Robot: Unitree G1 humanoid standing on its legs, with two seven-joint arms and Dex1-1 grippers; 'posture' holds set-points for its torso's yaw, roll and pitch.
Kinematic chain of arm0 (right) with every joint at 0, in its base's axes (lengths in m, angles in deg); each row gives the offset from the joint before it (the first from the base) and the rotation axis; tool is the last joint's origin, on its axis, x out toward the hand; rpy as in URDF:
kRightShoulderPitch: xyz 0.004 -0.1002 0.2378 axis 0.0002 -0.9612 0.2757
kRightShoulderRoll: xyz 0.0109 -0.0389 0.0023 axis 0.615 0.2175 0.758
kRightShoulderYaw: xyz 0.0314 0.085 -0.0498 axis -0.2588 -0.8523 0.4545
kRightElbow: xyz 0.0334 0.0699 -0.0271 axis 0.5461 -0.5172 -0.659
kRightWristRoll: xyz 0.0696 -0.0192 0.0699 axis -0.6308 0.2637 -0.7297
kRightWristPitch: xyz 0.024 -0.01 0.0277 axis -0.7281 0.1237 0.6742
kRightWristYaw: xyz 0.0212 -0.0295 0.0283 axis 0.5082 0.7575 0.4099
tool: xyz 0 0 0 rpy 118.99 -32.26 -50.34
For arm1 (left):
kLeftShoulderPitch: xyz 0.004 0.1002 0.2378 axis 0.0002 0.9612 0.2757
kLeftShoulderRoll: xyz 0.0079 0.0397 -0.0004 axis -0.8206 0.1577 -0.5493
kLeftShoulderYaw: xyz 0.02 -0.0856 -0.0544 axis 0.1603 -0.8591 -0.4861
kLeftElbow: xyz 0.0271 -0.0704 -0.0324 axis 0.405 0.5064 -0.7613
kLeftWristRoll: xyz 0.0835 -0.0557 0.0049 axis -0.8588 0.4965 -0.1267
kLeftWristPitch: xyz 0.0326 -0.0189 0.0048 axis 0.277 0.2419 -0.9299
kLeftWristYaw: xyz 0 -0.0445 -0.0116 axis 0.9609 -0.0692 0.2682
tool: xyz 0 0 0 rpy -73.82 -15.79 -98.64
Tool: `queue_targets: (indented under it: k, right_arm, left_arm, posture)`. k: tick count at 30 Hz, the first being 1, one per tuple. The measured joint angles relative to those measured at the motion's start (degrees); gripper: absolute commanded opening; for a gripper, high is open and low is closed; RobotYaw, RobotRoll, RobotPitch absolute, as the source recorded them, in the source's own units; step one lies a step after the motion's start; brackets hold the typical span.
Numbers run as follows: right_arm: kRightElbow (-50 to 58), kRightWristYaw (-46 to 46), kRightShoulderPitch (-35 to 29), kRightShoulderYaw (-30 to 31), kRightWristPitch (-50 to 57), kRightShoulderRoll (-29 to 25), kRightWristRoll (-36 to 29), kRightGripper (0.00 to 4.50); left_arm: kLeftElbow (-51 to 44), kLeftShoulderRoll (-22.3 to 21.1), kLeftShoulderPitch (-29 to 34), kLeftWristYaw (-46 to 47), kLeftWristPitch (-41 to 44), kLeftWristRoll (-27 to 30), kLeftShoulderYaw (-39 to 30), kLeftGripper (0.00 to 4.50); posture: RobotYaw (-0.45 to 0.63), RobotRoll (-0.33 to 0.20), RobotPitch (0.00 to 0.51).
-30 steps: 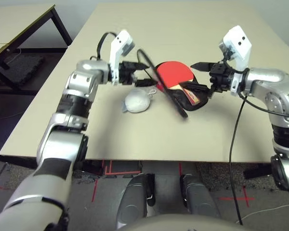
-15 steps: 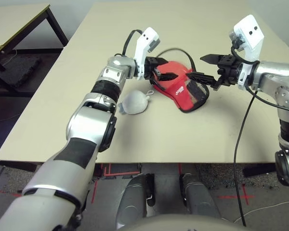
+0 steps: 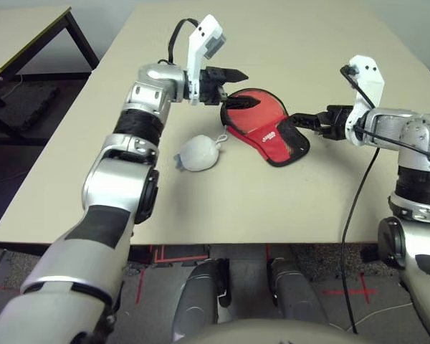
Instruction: Store the ping-pong paddle in its case and zip it.
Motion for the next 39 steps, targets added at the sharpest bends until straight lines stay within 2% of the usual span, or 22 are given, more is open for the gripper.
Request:
queue_targets:
  k: [4, 10, 14, 23, 31, 39]
  right_arm:
    - [-2.6, 2.6, 0.2, -3.3, 1.7, 1.9, 0.3, 4.45]
    - [-3.6, 3.1, -0.9, -4.4, 3.9, 2.7, 0.2, 4.45]
    - [-3.8, 4.1, -2.2, -4.7, 5.0, 4.8, 0.5, 4.45]
    - [-3.8, 7.8, -3.4, -6.0, 2.6, 8.5, 1.8, 4.45]
    - [-3.8, 10.1, -3.2, -6.9, -0.4, 8.4, 2.0, 4.45]
    - [-1.3, 12.1, 0.1, -9.6, 1.3, 6.4, 2.0, 4.45]
  left_arm:
    - [-14.0, -4.1, 7.7, -0.9, 8.6, 2.2, 0.8, 4.5]
    - [-21.5, -6.2, 12.6, 1.7, 13.2, 4.3, 0.7, 4.5]
    - [-23.9, -6.4, 14.7, 3.3, 14.4, 5.0, 0.7, 4.5]
    - [-26.6, -6.1, 15.3, 5.5, 15.6, 6.7, 1.1, 4.5]
    - [-26.6, -6.2, 15.6, 6.0, 15.6, 6.9, 1.4, 4.5]
    - [-26.8, -6.3, 15.8, 6.0, 15.6, 7.1, 2.1, 4.5]
  posture:
    - [-0.04, 0.0, 0.107]
    - [-0.04, 0.0, 0.104]
    - [-0.03, 0.0, 0.103]
    - [-0.03, 0.0, 0.104]
    - [-0.03, 0.0, 0.112]
    - [-0.04, 0.0, 0.111]
